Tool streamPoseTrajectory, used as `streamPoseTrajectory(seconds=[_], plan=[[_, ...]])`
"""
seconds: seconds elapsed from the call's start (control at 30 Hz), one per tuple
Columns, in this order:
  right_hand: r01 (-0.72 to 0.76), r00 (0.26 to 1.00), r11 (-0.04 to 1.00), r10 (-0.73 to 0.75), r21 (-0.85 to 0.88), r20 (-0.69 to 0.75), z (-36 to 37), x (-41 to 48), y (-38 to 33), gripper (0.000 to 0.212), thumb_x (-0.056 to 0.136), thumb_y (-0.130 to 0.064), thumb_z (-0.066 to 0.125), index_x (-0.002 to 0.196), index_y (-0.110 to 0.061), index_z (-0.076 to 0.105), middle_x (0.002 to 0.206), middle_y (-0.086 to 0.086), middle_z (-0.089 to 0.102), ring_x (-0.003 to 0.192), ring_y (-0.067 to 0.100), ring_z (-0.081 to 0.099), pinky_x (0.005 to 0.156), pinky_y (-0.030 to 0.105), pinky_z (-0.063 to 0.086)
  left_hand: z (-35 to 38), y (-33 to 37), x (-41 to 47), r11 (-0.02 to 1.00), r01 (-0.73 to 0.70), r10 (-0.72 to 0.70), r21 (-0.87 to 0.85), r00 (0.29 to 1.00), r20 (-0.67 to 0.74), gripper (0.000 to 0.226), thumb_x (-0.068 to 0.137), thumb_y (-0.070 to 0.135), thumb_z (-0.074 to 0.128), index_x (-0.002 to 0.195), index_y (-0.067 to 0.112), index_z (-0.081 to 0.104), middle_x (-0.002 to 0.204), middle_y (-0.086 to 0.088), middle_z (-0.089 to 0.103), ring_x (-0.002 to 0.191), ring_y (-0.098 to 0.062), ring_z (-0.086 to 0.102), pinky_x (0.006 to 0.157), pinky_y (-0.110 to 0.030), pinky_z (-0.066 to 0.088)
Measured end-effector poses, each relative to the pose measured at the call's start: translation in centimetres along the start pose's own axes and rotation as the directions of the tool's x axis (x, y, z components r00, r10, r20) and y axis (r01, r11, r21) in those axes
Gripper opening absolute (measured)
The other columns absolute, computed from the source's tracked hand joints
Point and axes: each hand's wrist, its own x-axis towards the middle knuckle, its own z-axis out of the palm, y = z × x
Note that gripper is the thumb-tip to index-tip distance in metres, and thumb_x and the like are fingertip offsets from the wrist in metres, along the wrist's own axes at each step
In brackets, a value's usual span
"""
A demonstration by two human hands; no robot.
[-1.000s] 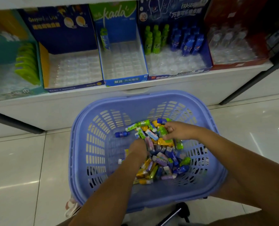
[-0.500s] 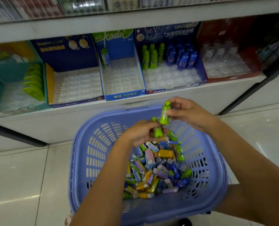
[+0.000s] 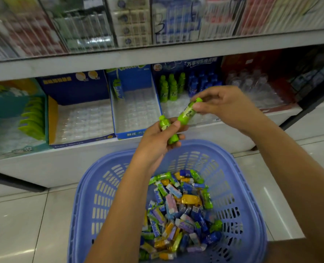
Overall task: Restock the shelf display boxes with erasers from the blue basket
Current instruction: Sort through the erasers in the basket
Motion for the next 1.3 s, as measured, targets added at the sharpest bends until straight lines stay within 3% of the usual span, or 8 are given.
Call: streamPoseTrajectory(seconds=[0.2, 0.43, 0.63, 0.83, 0.97, 1.07, 1.13, 1.3], plan=[[0.083, 0.981, 0.777, -0.173, -0.624, -0.085, -0.7, 7.5, -0.1, 0.035, 0.086, -0.030, 0.067, 0.116, -0.014, 0.065, 0.110, 0.007, 0.065, 0.098, 0.020, 0.058, 0.079, 0.016, 0.037, 0.0, 0.7, 0.6, 0.999, 0.011, -0.018, -0.048, 0.990, -0.143, 0.010, 0.096, 0.015, 0.051, 0.103, 0.015, 0.060, 0.088, -0.003, 0.068, 0.072, -0.012, 0.064, 0.057, -0.022, 0.052], [0.136, 0.989, 0.688, -0.142, -0.713, 0.052, -0.5, 10.5, 0.4, 0.026, 0.086, -0.023, 0.064, 0.107, -0.008, 0.068, 0.109, 0.014, 0.067, 0.101, 0.029, 0.060, 0.088, 0.037, 0.047, -0.5, 1.0, 0.7, 0.999, -0.009, 0.007, -0.048, 0.999, -0.043, 0.017, 0.095, 0.005, 0.049, 0.103, 0.007, 0.064, 0.090, -0.006, 0.069, 0.081, -0.013, 0.068, 0.073, -0.024, 0.058], [0.127, 0.991, 0.674, -0.049, -0.728, 0.128, -0.5, 11.5, 0.4, 0.043, 0.084, -0.032, 0.069, 0.123, -0.017, 0.062, 0.124, 0.009, 0.061, 0.113, 0.025, 0.055, 0.090, 0.024, 0.040, -0.8, 0.6, 1.0, 0.999, -0.044, 0.044, 0.000, 0.999, -0.013, 0.019, 0.092, 0.000, 0.053, 0.092, 0.013, 0.066, 0.086, 0.001, 0.069, 0.088, -0.014, 0.067, 0.086, -0.026, 0.056], [0.082, 0.992, 0.712, 0.011, -0.698, 0.128, -0.4, 11.6, 0.2, 0.047, 0.081, -0.028, 0.073, 0.124, -0.013, 0.061, 0.128, 0.010, 0.059, 0.115, 0.024, 0.055, 0.093, 0.022, 0.039, -0.7, 0.7, 0.7, 0.988, -0.104, 0.107, 0.115, 0.994, -0.017, 0.023, 0.087, 0.002, 0.062, 0.089, 0.024, 0.068, 0.095, -0.002, 0.070, 0.100, -0.019, 0.066, 0.093, -0.030, 0.053], [0.100, 0.995, 0.706, -0.059, -0.701, 0.083, 0.1, 10.2, -0.6, 0.046, 0.083, -0.028, 0.071, 0.123, -0.011, 0.057, 0.123, 0.010, 0.059, 0.111, 0.024, 0.055, 0.095, 0.028, 0.044, -0.5, 1.0, 0.2, 0.939, -0.210, 0.252, 0.273, 0.959, -0.128, 0.029, 0.078, 0.013, 0.075, 0.104, 0.022, 0.067, 0.097, 0.004, 0.071, 0.088, -0.005, 0.068, 0.073, -0.013, 0.052], [0.118, 0.991, 0.913, -0.131, -0.390, -0.006, 0.9, 6.8, -1.7, 0.022, 0.085, -0.030, 0.068, 0.101, -0.016, 0.066, 0.095, 0.003, 0.068, 0.079, 0.005, 0.060, 0.069, 0.013, 0.046, -0.4, 1.1, -0.1, 0.888, -0.274, 0.362, 0.370, 0.912, -0.192, 0.036, 0.073, 0.016, 0.080, 0.105, 0.022, 0.064, 0.096, 0.007, 0.070, 0.085, -0.004, 0.067, 0.071, -0.010, 0.051], [0.071, 0.984, 0.995, -0.058, -0.071, 0.171, 1.2, 3.8, -2.5, 0.018, 0.084, -0.033, 0.066, 0.099, -0.024, 0.067, 0.087, -0.004, 0.070, 0.069, 0.003, 0.063, 0.063, 0.014, 0.050, -0.4, 1.3, -0.4, 0.874, -0.303, 0.393, 0.380, 0.900, -0.187, 0.033, 0.073, 0.016, 0.079, 0.100, 0.027, 0.064, 0.094, 0.010, 0.070, 0.084, -0.002, 0.067, 0.072, -0.012, 0.053], [0.093, 0.942, 0.995, -0.079, -0.028, 0.326, 0.8, 0.1, -3.3, 0.042, 0.080, -0.026, 0.069, 0.121, -0.028, 0.062, 0.100, -0.005, 0.072, 0.077, 0.010, 0.069, 0.070, 0.013, 0.051, -0.4, 1.8, -0.6, 0.955, -0.273, 0.265, 0.114, 0.961, 0.077, 0.024, 0.087, 0.006, 0.063, 0.109, 0.015, 0.066, 0.099, -0.001, 0.074, 0.097, -0.016, 0.070, 0.080, -0.021, 0.054]])
